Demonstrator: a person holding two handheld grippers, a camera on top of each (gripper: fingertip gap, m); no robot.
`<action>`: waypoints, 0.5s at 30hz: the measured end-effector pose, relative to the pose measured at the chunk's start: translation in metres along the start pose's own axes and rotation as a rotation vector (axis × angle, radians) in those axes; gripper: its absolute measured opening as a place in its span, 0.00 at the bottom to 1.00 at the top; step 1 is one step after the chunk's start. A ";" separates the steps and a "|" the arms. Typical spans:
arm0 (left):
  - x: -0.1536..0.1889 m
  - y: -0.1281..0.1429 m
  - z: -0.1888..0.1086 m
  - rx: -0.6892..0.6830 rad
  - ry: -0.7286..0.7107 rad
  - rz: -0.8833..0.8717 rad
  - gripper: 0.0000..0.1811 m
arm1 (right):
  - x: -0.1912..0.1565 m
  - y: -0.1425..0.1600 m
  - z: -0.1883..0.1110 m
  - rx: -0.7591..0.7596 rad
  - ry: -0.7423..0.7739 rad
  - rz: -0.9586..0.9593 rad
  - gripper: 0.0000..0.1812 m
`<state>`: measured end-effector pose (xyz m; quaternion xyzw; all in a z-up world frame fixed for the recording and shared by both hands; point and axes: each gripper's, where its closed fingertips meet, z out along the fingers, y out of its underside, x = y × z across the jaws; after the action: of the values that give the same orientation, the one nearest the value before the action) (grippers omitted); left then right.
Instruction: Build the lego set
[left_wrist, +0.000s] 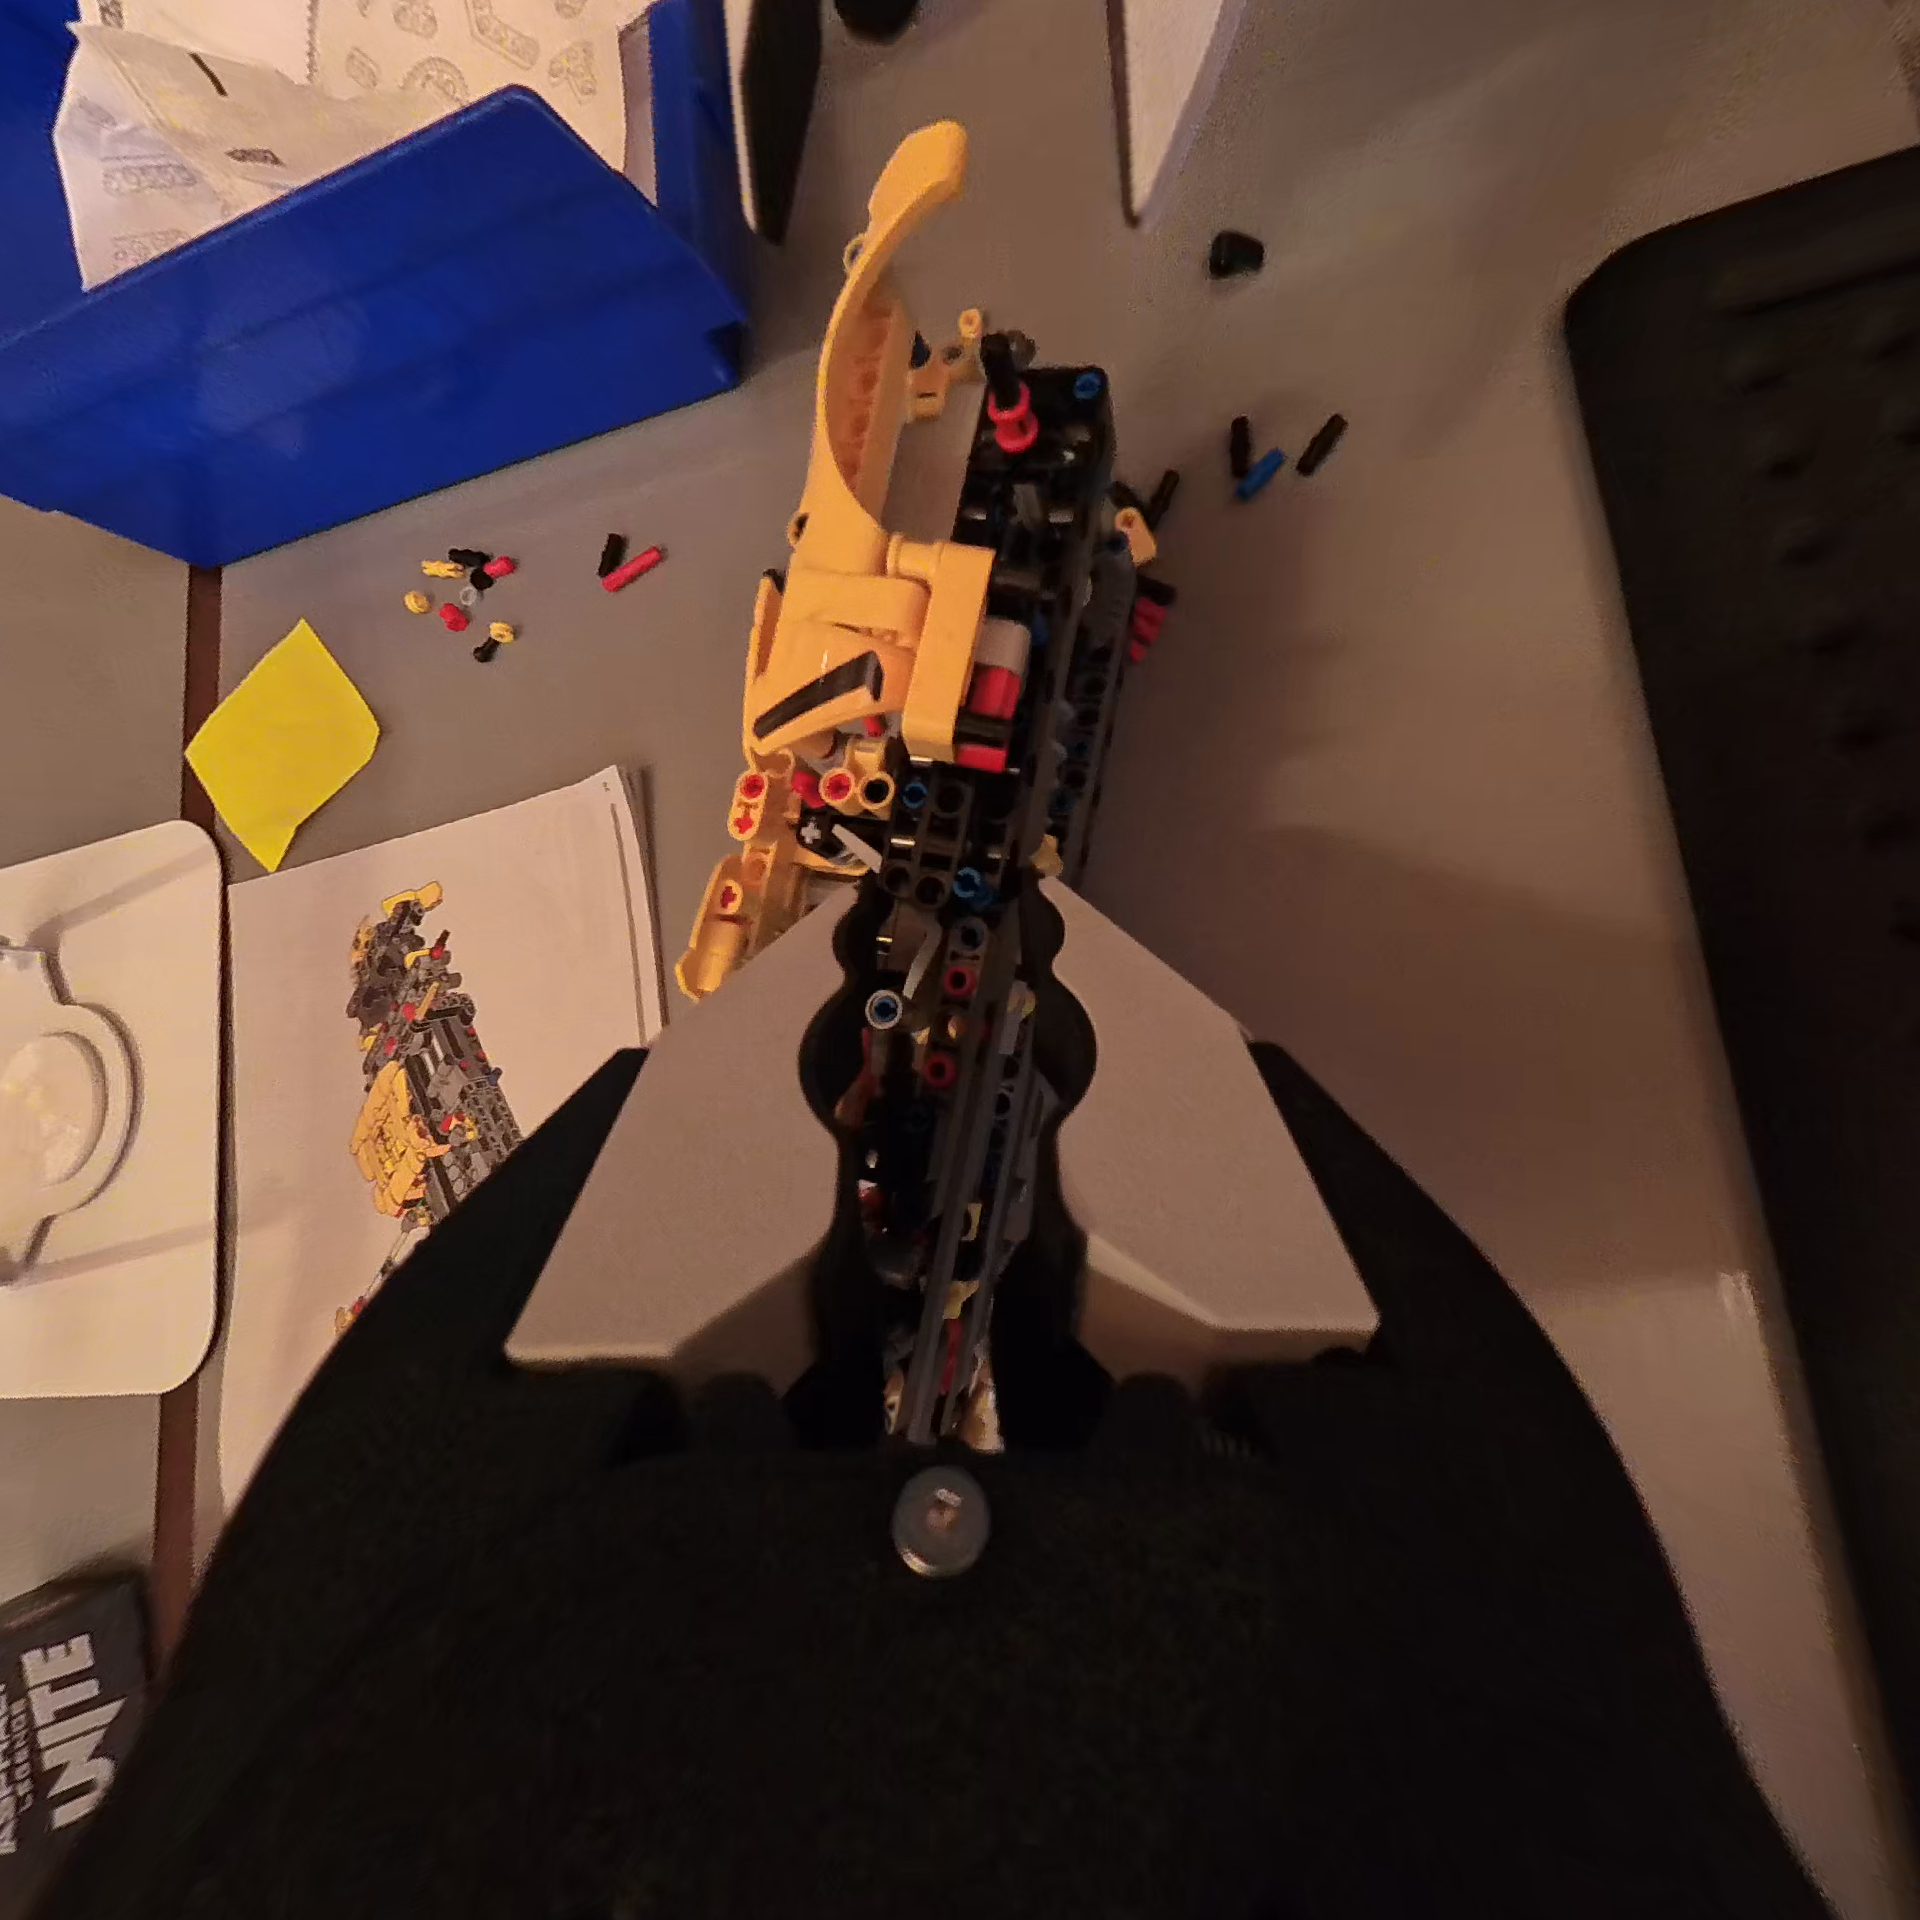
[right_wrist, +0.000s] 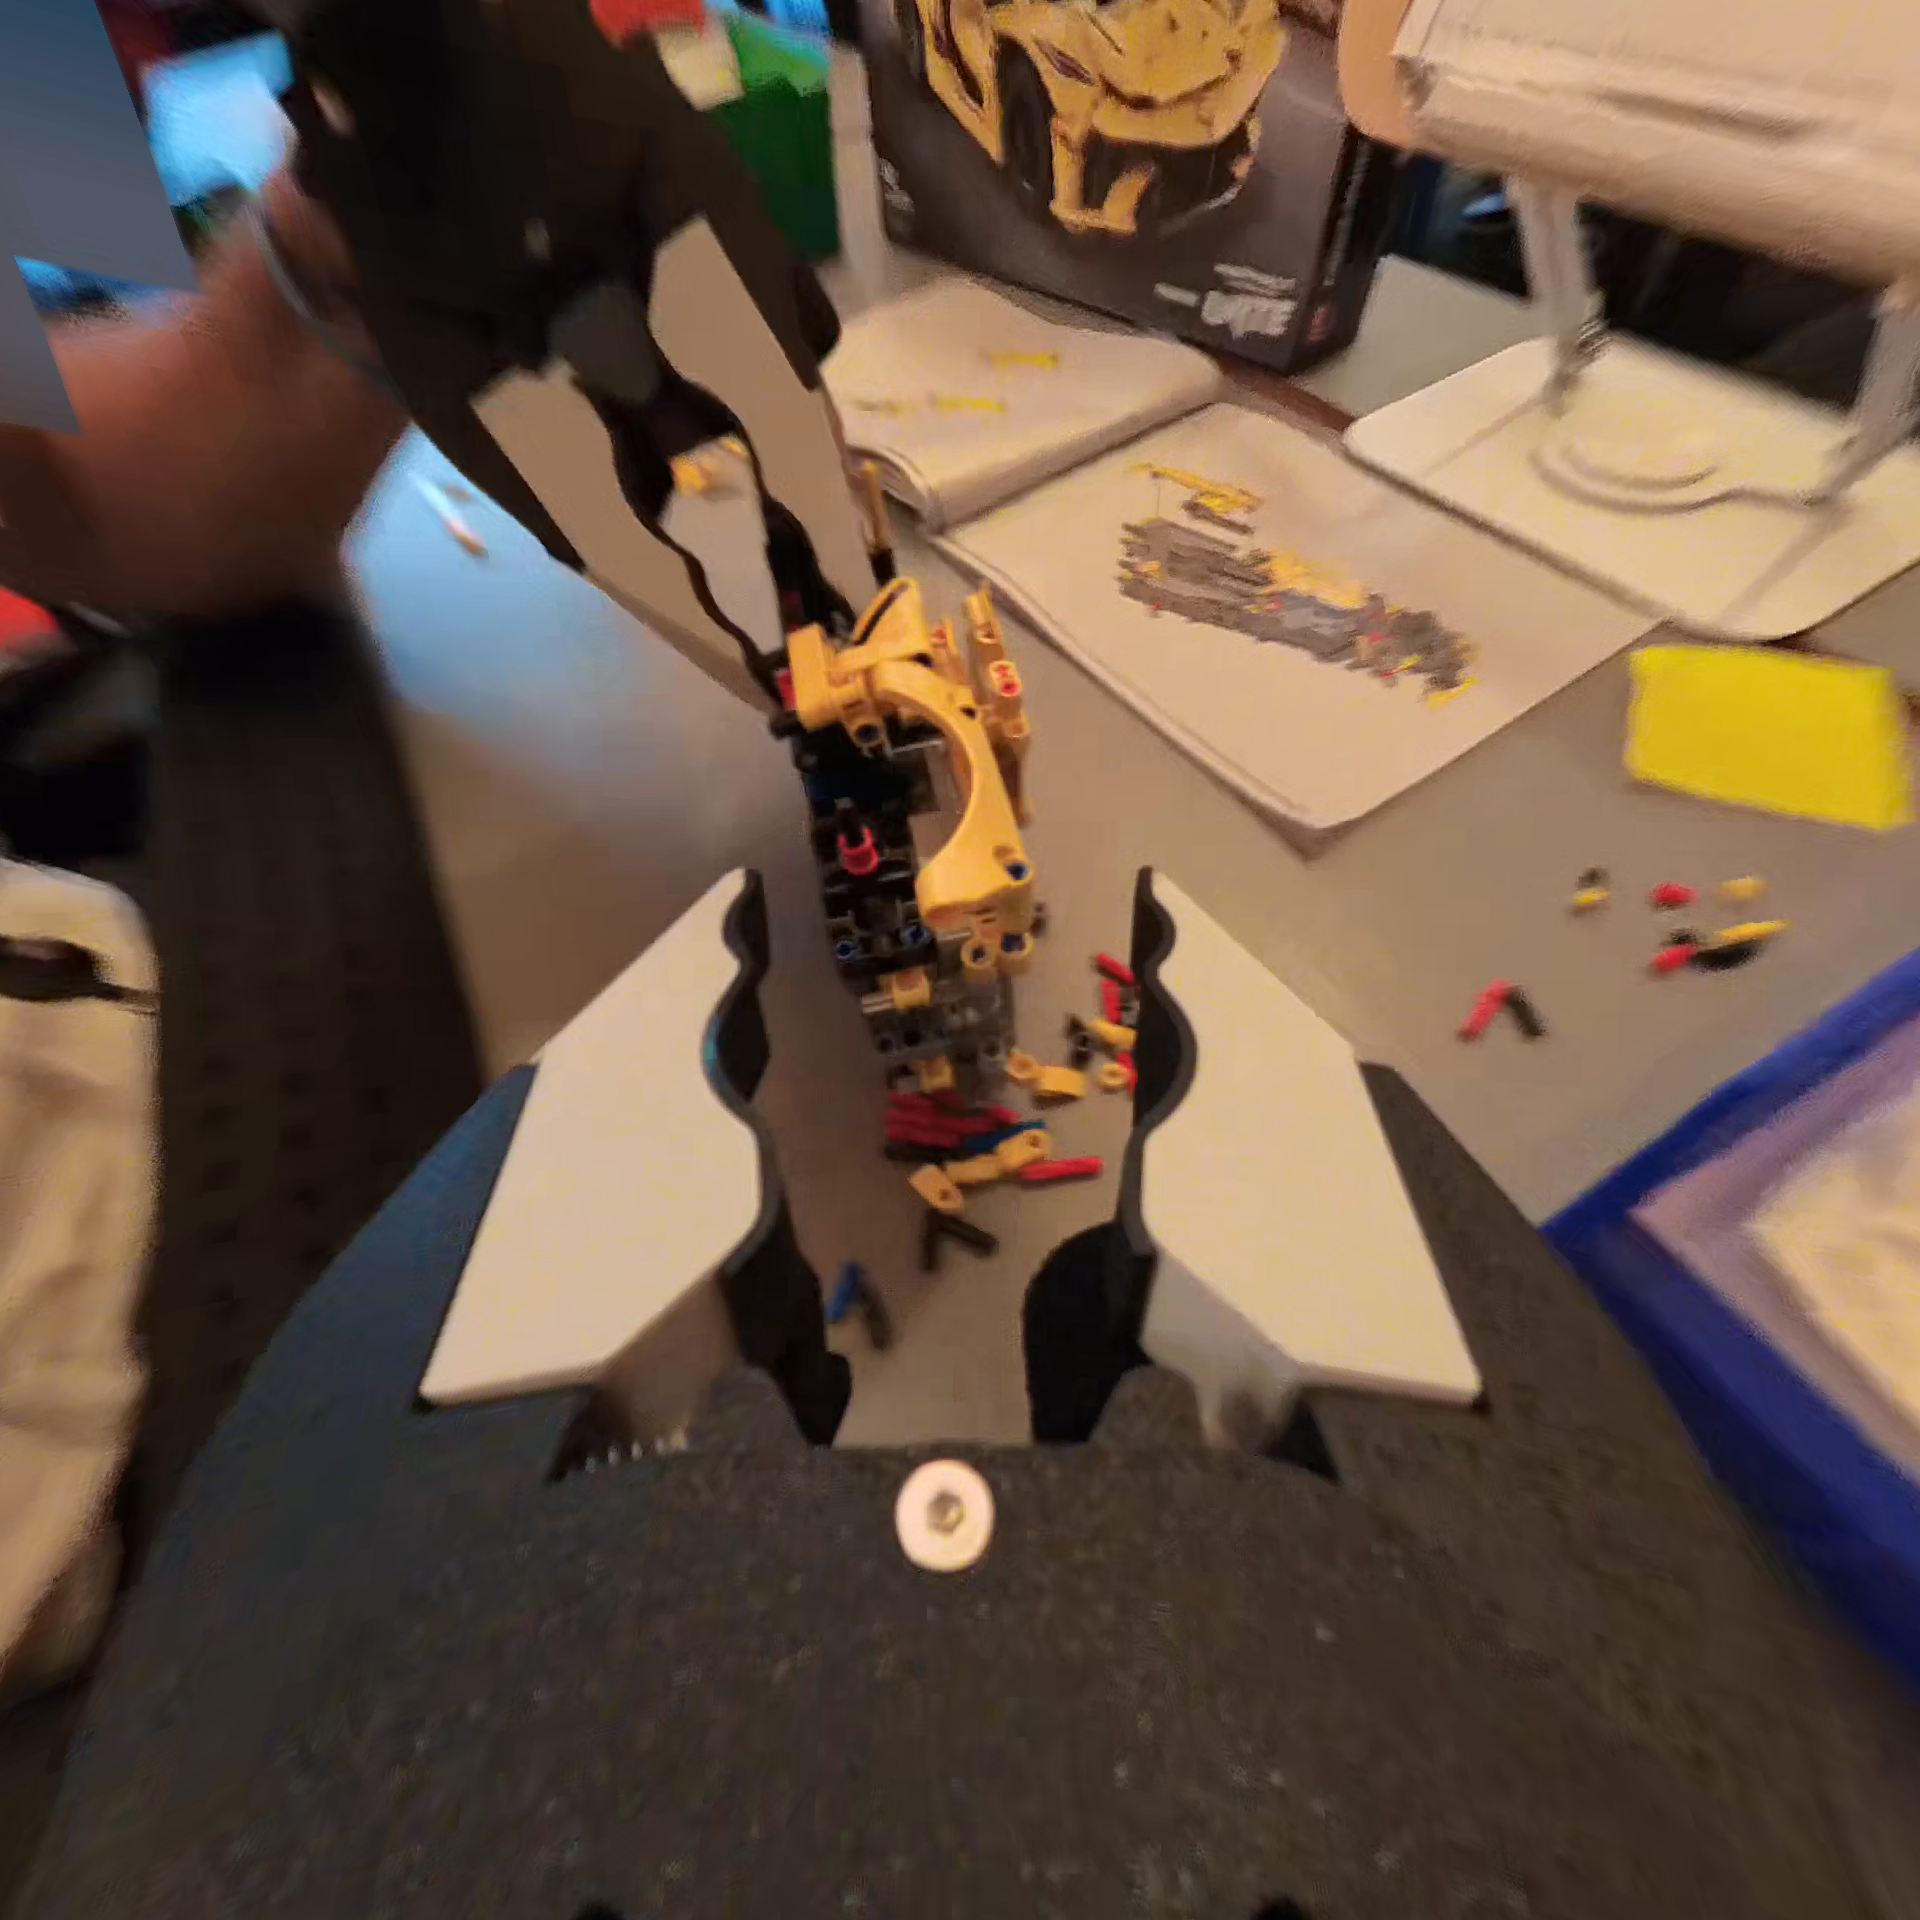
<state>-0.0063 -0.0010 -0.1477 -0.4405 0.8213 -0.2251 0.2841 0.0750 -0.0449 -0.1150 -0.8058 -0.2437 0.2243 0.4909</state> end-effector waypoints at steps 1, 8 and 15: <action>0.001 0.000 -0.001 0.003 0.003 0.006 0.15 | -0.003 0.003 0.001 0.024 -0.056 0.069 0.40; 0.004 0.000 -0.002 0.022 0.024 0.026 0.15 | -0.012 0.026 0.040 0.045 0.050 -0.068 0.44; -0.011 -0.003 -0.012 0.078 -0.076 -0.041 0.16 | -0.008 0.017 0.051 0.112 -0.008 0.056 0.29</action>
<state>-0.0079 0.0079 -0.1340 -0.4542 0.7912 -0.2459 0.3274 0.0410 -0.0220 -0.1506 -0.7826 -0.2102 0.2545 0.5278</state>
